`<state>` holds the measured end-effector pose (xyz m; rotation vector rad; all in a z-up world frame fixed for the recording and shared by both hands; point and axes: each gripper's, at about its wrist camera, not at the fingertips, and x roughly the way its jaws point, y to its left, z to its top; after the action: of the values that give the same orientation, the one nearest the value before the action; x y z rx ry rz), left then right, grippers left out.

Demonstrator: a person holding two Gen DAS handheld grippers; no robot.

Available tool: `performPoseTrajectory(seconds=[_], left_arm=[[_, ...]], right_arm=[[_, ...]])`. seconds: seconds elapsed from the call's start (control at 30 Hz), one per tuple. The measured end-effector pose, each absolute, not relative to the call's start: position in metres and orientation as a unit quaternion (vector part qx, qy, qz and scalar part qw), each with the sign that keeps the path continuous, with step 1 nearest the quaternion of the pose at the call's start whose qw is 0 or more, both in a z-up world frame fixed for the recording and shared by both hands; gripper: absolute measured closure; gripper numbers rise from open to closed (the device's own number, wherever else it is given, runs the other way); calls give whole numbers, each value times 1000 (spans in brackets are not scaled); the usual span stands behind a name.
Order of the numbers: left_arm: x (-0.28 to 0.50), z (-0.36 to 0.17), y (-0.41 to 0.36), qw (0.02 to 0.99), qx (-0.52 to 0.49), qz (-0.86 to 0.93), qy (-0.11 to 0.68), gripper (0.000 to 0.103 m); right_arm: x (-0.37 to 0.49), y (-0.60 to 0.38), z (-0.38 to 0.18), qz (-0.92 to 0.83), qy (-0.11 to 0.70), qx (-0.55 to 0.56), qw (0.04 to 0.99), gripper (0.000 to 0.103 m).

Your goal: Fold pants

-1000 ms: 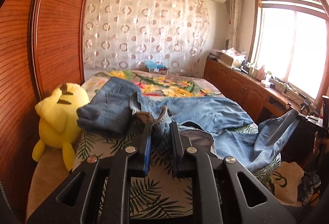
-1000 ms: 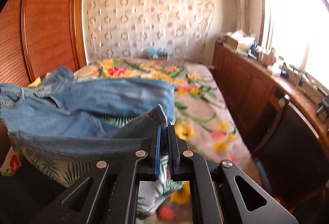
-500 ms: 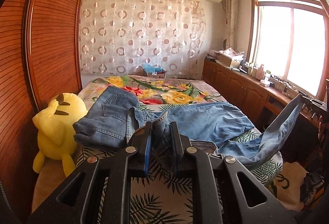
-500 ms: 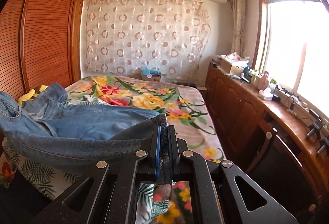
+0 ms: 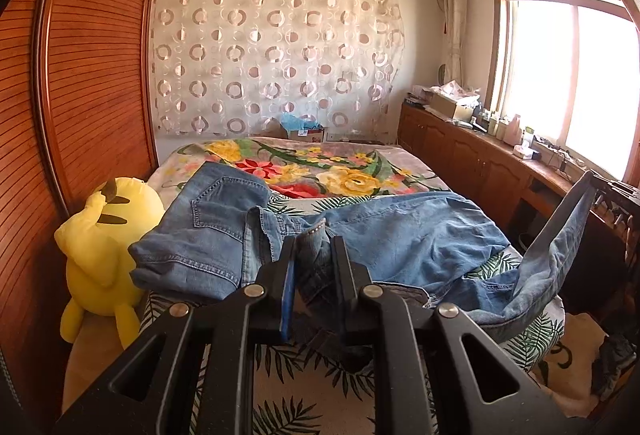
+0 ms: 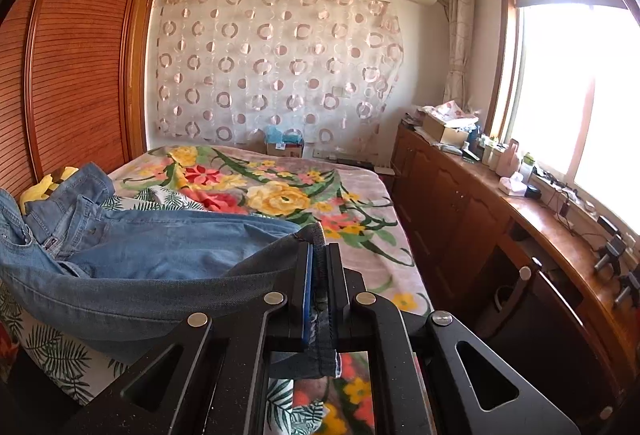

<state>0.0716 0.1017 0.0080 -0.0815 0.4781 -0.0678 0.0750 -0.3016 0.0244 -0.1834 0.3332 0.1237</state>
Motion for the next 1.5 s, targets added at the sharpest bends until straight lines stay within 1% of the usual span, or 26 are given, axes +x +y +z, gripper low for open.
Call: performPoseTrajectory(seconds=[0.3, 0.6, 0.77, 1.0, 1.13, 1.27, 1.5], left_arm=[[114, 5, 104, 969, -30, -27, 244, 86], [162, -17, 106, 962, -25, -26, 269, 86], [179, -22, 109, 960, -31, -23, 276, 86], [200, -9, 111, 964, -32, -20, 263, 86], [216, -6, 114, 965, -32, -17, 260, 86], [234, -5, 117, 964, -31, -14, 264, 86], [265, -13, 122, 960, -27, -5, 278, 86]], right_arm=[[102, -305, 21, 50, 169, -108, 978, 97], [130, -298, 10, 41, 192, -107, 975, 97], [141, -294, 20, 38, 193, -112, 974, 97], [153, -295, 54, 37, 177, -118, 976, 97], [164, -294, 63, 36, 175, -124, 976, 97], [184, -290, 63, 37, 179, -127, 975, 97], [228, -280, 47, 35, 194, -134, 971, 97]])
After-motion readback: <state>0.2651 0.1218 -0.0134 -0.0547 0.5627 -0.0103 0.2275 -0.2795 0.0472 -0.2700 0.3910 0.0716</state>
